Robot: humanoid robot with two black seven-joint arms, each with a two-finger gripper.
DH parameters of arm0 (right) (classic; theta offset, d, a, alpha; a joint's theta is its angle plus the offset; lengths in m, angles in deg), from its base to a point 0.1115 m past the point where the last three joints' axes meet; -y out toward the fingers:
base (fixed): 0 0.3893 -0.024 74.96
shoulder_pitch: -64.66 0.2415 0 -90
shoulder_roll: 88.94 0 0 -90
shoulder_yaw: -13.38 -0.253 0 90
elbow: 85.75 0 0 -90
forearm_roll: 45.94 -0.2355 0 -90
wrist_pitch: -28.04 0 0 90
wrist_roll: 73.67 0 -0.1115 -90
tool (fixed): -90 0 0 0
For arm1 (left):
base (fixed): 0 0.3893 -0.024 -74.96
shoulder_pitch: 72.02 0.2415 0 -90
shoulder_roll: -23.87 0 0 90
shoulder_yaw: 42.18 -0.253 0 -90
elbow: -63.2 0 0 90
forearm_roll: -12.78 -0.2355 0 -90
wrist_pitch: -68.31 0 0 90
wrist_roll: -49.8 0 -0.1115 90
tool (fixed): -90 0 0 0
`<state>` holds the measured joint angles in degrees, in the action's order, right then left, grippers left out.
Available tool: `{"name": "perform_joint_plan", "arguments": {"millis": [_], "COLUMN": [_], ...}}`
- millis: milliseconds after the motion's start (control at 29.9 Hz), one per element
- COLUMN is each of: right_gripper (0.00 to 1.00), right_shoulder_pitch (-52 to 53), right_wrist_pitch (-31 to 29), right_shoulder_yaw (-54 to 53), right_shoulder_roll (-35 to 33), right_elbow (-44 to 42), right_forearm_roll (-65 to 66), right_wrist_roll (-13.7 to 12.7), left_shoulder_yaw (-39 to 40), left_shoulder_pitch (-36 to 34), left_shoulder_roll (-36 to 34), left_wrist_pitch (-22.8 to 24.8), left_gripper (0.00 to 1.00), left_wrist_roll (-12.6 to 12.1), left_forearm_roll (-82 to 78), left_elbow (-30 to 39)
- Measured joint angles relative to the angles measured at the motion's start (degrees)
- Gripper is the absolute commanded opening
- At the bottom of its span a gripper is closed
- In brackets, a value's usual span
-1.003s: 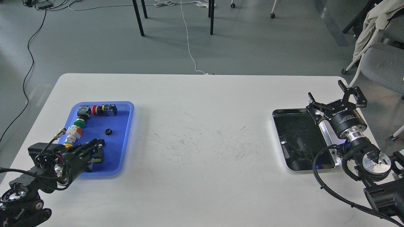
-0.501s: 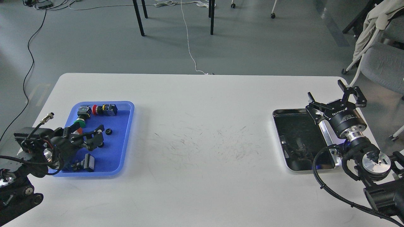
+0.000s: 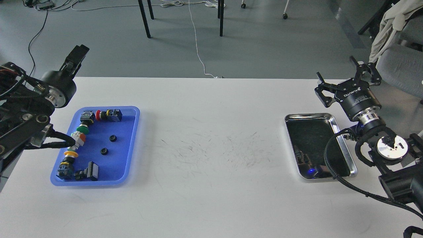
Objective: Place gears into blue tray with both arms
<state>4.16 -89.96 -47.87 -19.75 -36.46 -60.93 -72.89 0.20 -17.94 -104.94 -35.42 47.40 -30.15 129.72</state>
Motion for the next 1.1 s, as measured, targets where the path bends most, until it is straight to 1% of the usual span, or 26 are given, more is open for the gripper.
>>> {"name": "perform_joint_plan", "arguments": {"millis": [100, 167, 234, 301, 434, 501, 602, 702, 769, 902, 936, 1003, 1103], "right_gripper": [0.96, 0.96, 0.96, 0.96, 0.97, 0.97, 0.98, 0.99, 0.99, 0.99, 0.99, 0.99, 0.99], "right_shoulder_pitch": [2.2, 3.6, 5.0, 6.2, 7.1, 7.2, 6.3, 4.8, 4.4, 2.7, 2.0, 0.7, -0.5], "right_wrist_pitch": [0.0, 1.5, 4.5, 8.4, 15.4, 17.5, 19.4, 19.3, 17.1, 7.4, 6.0, 4.6, 4.3], "right_shoulder_yaw": [3.2, 4.5, 4.8, 4.5, 3.5, 3.4, 3.9, 4.0, 3.9, 3.5, 3.3, 2.7, 1.9], "right_shoulder_roll": [0.2, 0.5, 0.4, -0.1, -1.7, -1.9, -2.6, -4.7, -5.5, -5.6, -5.4, -5.0, -4.7], "right_elbow": [0.8, 1.1, 1.9, 3.9, 7.9, 8.1, 7.9, 8.9, 9.5, 8.0, 7.4, 6.1, 5.5], "right_forearm_roll": [1.7, 2.9, 3.3, 3.4, 3.5, 3.5, 3.5, 3.3, 3.1, 2.9, 2.9, 2.9, 2.8], "right_wrist_roll": [0.0, 0.0, -0.1, -0.2, -0.7, -0.8, -1.6, -3.2, -3.7, -3.9, -3.9, -3.9, -3.7], "left_shoulder_yaw": [5.4, 8.4, 11.3, 13.5, 14.7, 14.8, 14.9, 14.9, 14.9, 15.0, 15.0, 15.0, 14.9], "left_shoulder_pitch": [0.3, 0.3, 0.3, 0.3, -0.4, -1.4, -2.7, -3.1, -3.4, -4.8, -5.3, -5.8, -6.0], "left_shoulder_roll": [5.4, 9.2, 12.4, 14.6, 16.2, 16.8, 17.6, 17.8, 17.9, 18.7, 19.2, 19.9, 20.4], "left_wrist_pitch": [3.7, 6.5, 10.2, 15.0, 25.1, 27.8, 29.2, 29.2, 29.3, 29.2, 29.2, 29.2, 29.2], "left_gripper": [0.98, 0.98, 0.98, 0.98, 0.98, 0.98, 0.98, 0.98, 0.98, 0.98, 0.98, 0.98, 0.98], "left_wrist_roll": [0.6, 0.9, 1.2, 1.6, 2.5, 3.1, 3.6, 3.9, 4.6, 6.0, 6.4, 6.7, 7.0], "left_forearm_roll": [6.8, 8.5, 9.6, 11.8, 18.4, 21.6, 27.0, 30.0, 30.5, 30.8, 30.8, 30.8, 30.8], "left_elbow": [-5.3, -9.7, -13.7, -17.0, -24.8, -29.0, -32.9, -34.0, -34.0, -33.6, -33.6, -33.5, -33.6]}}
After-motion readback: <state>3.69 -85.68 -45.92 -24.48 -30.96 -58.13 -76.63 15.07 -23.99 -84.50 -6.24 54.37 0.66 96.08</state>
